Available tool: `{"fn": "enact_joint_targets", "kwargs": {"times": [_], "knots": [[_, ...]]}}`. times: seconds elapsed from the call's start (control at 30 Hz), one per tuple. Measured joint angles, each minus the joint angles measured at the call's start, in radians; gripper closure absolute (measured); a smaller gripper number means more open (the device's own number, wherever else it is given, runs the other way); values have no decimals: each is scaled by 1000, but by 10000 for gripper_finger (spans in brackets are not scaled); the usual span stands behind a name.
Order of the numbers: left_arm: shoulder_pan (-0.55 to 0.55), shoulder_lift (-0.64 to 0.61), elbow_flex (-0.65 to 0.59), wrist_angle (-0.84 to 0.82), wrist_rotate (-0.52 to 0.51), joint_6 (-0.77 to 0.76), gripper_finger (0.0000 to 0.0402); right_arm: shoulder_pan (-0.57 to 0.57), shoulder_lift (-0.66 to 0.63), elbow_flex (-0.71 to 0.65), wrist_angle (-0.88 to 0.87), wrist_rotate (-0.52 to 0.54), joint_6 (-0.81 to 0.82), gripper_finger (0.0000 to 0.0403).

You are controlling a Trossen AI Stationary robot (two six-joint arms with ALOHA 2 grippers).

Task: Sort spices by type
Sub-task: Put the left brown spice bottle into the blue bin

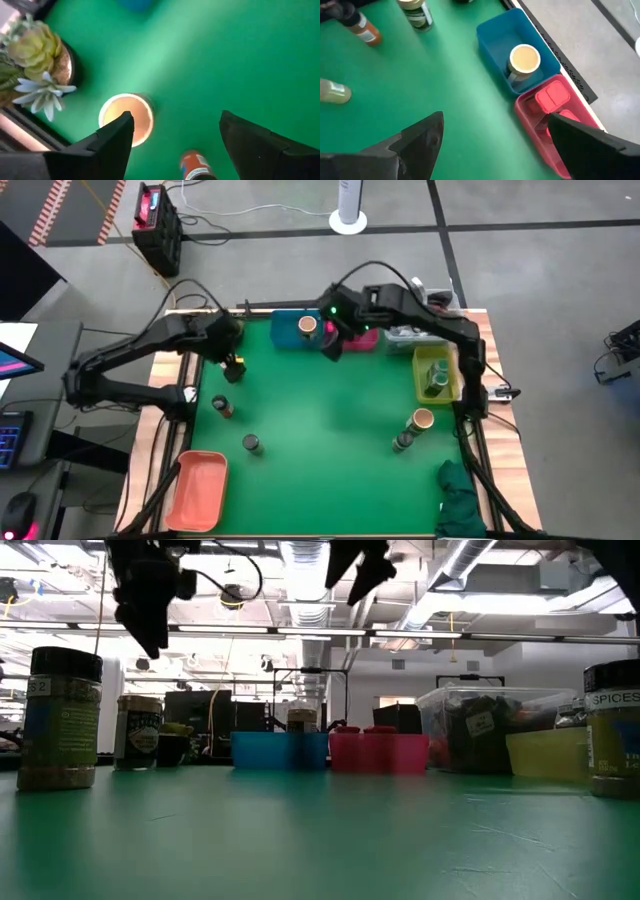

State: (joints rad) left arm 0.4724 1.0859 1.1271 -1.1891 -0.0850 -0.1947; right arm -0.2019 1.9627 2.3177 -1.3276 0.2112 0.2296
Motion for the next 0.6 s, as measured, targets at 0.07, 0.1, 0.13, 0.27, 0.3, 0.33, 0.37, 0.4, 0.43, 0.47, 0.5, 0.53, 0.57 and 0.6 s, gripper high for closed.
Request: {"fn": "enact_joint_targets", "kwargs": {"times": [0.07,0.1,0.13,0.27,0.3,0.33,0.37,0.4,0.43,0.47,0.5,0.53,0.57,0.6], "knots": [[32,26,0,-9,11,11,105,31,-5,0,-7,22,15,20],[43,39,0,-18,12,14,98,46,-7,0,-4,29,23,20],[50,51,0,-29,11,17,89,59,-7,0,-2,35,33,20],[68,78,0,-49,9,49,52,97,-8,0,-4,51,59,20],[73,82,0,-48,5,57,43,105,-8,0,-4,52,63,20],[79,88,0,-43,4,64,34,112,-8,0,-4,55,67,20],[85,93,0,-39,4,69,26,117,-8,0,-4,63,75,20],[93,96,0,-38,3,73,19,124,-8,0,-4,74,81,20],[101,100,0,-36,3,80,13,131,-8,0,-4,83,86,20],[109,104,-4,-29,4,85,8,136,-8,0,-4,89,89,20],[118,107,-11,-26,5,86,5,141,-8,0,-4,100,95,20],[129,111,-20,-23,7,91,3,147,-8,0,-4,108,100,20],[140,112,-32,-20,7,98,3,152,-8,0,-5,109,105,20],[151,112,-48,-12,8,104,3,157,-8,0,-5,110,110,20]]}}
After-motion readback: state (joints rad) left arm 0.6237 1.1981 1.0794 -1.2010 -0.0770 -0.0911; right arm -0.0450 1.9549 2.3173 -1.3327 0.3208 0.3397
